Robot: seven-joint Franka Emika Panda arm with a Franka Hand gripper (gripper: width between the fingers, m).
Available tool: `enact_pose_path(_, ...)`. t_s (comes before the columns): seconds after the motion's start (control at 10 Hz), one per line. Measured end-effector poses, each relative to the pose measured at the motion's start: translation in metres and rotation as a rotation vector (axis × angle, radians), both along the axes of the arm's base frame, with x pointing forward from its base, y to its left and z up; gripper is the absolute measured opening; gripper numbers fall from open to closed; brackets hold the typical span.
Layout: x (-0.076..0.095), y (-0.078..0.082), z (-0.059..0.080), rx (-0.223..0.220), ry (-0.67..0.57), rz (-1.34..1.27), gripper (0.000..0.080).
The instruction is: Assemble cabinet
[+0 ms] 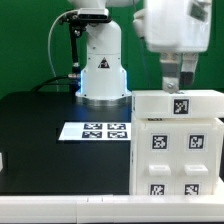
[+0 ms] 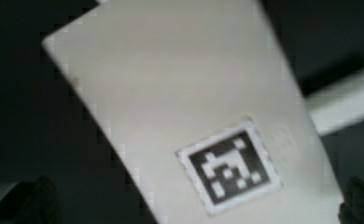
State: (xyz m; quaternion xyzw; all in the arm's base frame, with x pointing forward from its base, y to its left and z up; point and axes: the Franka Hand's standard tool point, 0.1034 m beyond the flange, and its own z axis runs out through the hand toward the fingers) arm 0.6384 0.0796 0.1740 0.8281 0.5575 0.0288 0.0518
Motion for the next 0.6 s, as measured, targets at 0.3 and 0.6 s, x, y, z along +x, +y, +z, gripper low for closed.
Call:
enact_pose_path(0.3, -0.0001, -0.0074, -0.001, -0.029, 0.0, 0.108, 0.0796)
enact_pose_path(0.6, -0.0048, -0.006, -0.0103, -0.066, 0.088, -0.029, 0.0796)
